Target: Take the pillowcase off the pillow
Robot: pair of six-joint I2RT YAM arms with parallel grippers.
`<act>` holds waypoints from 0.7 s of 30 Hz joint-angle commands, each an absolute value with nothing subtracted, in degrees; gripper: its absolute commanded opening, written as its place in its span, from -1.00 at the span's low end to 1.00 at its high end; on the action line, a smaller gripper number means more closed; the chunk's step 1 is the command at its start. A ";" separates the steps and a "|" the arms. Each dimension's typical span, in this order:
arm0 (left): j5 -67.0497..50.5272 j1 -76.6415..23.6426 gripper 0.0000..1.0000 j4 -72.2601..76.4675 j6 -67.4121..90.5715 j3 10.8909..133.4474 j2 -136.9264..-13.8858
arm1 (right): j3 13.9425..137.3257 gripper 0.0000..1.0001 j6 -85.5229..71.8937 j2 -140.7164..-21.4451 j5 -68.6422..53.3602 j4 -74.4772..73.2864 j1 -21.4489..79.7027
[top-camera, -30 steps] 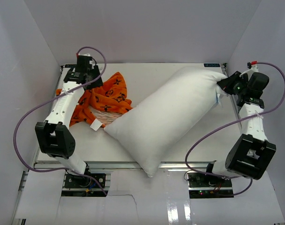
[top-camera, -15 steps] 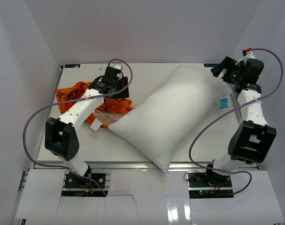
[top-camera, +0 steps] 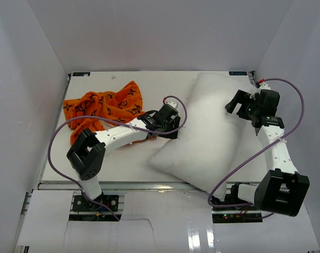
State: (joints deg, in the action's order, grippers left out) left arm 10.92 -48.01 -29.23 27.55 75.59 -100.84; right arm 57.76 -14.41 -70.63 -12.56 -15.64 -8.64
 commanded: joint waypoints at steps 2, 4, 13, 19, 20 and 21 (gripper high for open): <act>14.58 -52.20 0.48 -26.02 31.72 78.31 -100.37 | 52.39 0.95 -12.74 -68.90 -10.89 -12.49 -8.35; 15.82 -52.29 0.49 -24.10 33.39 78.05 -100.37 | 52.91 0.95 -12.66 -71.45 -12.30 -10.38 -8.35; 13.45 -52.21 0.50 -19.69 32.26 87.88 -110.20 | 71.26 0.92 -12.48 -88.41 -22.06 -2.99 -8.35; 13.27 -51.94 0.50 -23.90 31.46 99.13 -119.00 | 85.30 0.92 -9.58 -97.37 -24.43 -8.15 -8.35; 13.62 -51.86 0.51 -24.17 31.55 99.49 -119.26 | 87.17 0.92 -9.23 -98.34 -24.43 -9.57 -8.35; 14.06 -51.86 0.51 -24.26 31.55 99.67 -119.27 | 88.58 0.92 -8.79 -99.31 -24.43 -10.62 -8.35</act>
State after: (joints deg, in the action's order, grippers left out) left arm 13.47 -51.88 -24.29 31.35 96.77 -120.53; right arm 82.52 -11.27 -97.47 -21.74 -7.92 -8.60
